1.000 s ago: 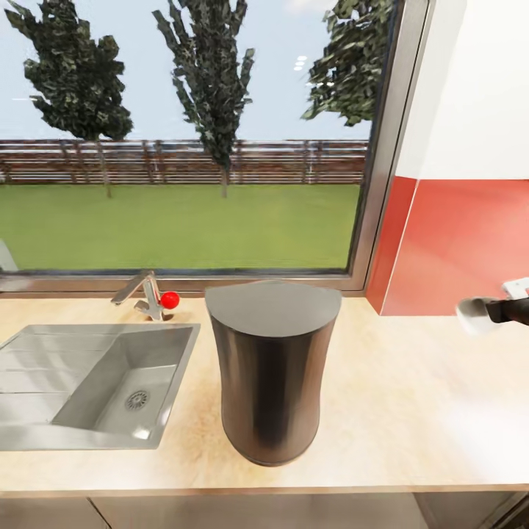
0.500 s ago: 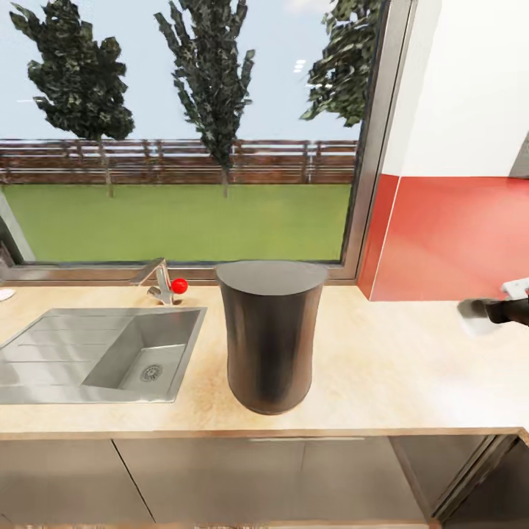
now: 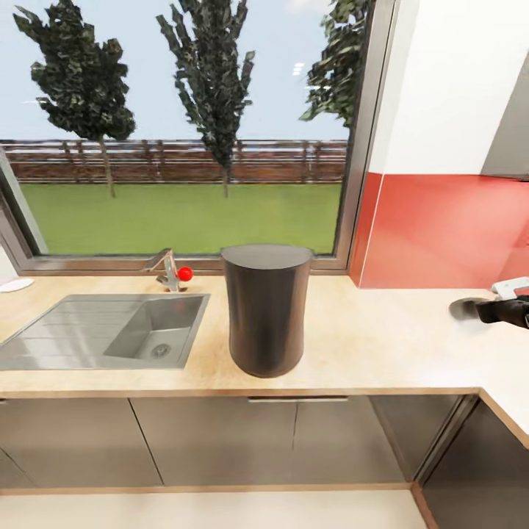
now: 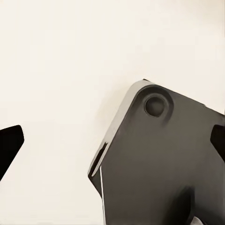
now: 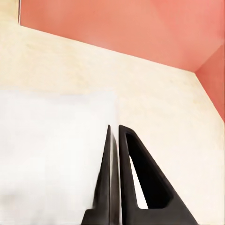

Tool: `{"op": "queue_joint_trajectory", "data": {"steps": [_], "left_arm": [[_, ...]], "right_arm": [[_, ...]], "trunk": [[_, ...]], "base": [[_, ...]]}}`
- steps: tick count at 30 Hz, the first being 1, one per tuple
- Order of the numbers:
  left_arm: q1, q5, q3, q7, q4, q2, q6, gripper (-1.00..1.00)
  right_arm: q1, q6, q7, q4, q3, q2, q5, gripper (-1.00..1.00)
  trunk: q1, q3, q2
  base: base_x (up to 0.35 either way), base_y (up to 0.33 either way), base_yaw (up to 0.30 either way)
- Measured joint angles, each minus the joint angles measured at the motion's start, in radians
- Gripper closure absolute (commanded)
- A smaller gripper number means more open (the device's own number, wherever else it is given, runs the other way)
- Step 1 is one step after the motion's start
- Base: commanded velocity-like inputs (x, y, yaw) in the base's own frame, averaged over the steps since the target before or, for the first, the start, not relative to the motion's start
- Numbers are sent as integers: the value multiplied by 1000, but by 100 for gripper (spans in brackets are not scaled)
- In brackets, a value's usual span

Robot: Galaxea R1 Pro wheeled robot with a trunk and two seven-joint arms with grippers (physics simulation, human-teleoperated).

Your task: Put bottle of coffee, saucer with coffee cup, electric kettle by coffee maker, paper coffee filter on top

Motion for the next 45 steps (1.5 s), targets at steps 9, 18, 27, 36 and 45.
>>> {"op": "queue_joint_trajectory", "data": {"steps": [9, 18, 27, 36, 45], "left_arm": [[0, 0, 0, 0, 0, 0, 0, -100], [1, 0, 0, 0, 0, 0, 0, -100], [0, 0, 0, 0, 0, 0, 0, -100], [1, -1, 0, 0, 0, -1, -1, -100], [0, 0, 0, 0, 0, 0, -3, -100]], "right_arm": [[0, 159, 17, 16, 5, 60, 1, 100], [0, 363, 122, 20, 10, 77, 2, 100], [0, 555, 262, 30, 101, 110, -2, 100], [7, 365, 142, 496, 125, 261, -6, 100], [310, 109, -23, 570, 128, 409, -47, 100]], "trunk": [[0, 0, 0], [0, 0, 0], [0, 0, 0], [-1, 0, 0], [-1, 0, 0]], "base": [[-330, -30, 0], [-330, -1, 0], [-324, 6, 0], [-84, 18, 0], [-1, 0, 0]]}}
